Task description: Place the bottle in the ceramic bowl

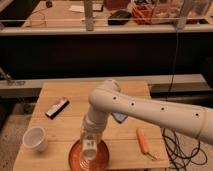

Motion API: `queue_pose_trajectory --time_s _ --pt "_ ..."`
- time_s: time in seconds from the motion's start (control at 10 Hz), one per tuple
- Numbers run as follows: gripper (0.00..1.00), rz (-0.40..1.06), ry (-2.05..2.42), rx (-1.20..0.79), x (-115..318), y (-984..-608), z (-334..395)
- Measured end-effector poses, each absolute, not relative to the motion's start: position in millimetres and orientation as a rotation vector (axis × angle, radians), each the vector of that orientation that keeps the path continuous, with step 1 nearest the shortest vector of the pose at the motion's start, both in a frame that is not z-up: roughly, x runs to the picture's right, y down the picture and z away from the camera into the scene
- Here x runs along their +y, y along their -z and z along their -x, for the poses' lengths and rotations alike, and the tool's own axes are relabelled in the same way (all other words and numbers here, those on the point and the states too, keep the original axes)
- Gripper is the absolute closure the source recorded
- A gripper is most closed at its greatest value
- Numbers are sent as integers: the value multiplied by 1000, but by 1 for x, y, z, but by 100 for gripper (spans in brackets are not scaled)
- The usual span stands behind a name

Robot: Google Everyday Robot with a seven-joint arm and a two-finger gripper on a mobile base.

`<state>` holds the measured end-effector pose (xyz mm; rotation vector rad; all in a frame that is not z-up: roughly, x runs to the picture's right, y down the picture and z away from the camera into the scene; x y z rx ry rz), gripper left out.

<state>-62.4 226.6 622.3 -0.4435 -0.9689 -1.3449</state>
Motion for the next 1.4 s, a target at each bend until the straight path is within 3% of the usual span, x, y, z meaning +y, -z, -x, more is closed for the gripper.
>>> queue_pose_trajectory --time_s 0.3,0.4,0.8,1.0,1.4 --pt "80 456 1400 -1107 258 -612 57" --pt "65 476 1419 -1142 270 -614 59" --pt "26 277 1456 -980 290 -630 62" --pt "20 235 1448 -951 287 -631 64" --pt "20 305 1428 -1049 282 -637 57"
